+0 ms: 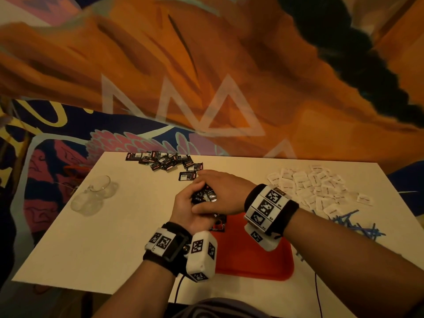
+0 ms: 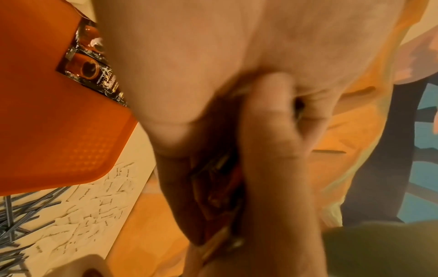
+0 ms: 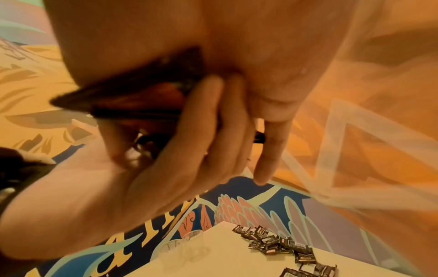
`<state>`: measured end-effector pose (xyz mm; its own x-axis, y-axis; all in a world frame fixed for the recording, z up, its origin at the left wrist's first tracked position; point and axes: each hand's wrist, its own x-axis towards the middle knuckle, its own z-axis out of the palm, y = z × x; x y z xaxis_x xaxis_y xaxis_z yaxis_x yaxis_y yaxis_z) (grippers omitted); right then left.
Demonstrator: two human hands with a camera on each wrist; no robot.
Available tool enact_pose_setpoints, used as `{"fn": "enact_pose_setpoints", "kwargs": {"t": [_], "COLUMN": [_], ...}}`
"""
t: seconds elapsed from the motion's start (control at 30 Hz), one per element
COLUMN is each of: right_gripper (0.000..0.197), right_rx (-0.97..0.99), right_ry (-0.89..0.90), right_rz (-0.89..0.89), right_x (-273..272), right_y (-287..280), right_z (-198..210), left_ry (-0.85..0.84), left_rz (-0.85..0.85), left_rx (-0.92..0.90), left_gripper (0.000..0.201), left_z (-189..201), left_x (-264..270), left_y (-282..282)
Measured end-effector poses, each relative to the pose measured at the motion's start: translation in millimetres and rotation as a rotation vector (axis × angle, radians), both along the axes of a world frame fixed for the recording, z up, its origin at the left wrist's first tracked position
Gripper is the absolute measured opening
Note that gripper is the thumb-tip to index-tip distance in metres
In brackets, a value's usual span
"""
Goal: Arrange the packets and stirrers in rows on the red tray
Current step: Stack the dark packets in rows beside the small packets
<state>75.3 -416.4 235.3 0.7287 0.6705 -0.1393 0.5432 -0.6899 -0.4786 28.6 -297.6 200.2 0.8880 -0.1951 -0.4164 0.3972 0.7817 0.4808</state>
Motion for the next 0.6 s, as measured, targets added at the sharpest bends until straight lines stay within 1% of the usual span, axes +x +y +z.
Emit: {"fn": "enact_pose_setpoints", "kwargs": {"t": [0.07, 0.13, 0.23, 0.3, 0.37, 0.43, 0.5, 0.6], "right_gripper": [0.076, 0.088, 0.106, 0.105, 0.096, 0.092, 0.091, 0.094], "right_rx": [0.06, 0.087, 0.011, -0.039, 0.016, 0.076, 0.101, 0.098], "right_ry": [0.048, 0.076, 0.076, 0.064, 0.019, 0.02, 0.031, 0.053], "right_rz": [-0.041, -0.032, 0.038, 0.026, 0.018, 0.014, 0.011, 0.042], "right_x": [-0.4, -0.4, -2.4, -2.2, 0.2, 1.6, 2.4, 1.0], "right_y": [-1.1, -5.9, -13.8, -14.9, -14.5, -16.7, -21.6, -27.9], "right_z": [0.4, 2.0, 6.6, 6.5, 2.8, 2.5, 2.4, 5.0], "left_ry": [0.003, 0.003, -0.026, -0.033, -0.039, -0.049, -0.051, -0.085], "left_rz": [-0.046, -0.057, -0.039, -0.055, -0.042, -0.017, -0.028, -0.049], "left_rx": [0.033, 0.06, 0.12, 0.119, 0.085, 0.044, 0.036, 0.061], "left_gripper": [0.033, 0.031, 0.029, 0.029, 0.032, 0.032, 0.033, 0.036], "left_z": [1.2, 3.6, 8.3, 10.3, 9.3, 6.6, 2.3, -2.5], "left_x": [-0.3, 1.4, 5.6, 6.0, 4.5, 2.9, 2.1, 0.2], "left_y": [-3.2, -6.3, -9.9, -12.5, -12.8, -13.1, -15.0, -17.7]}}
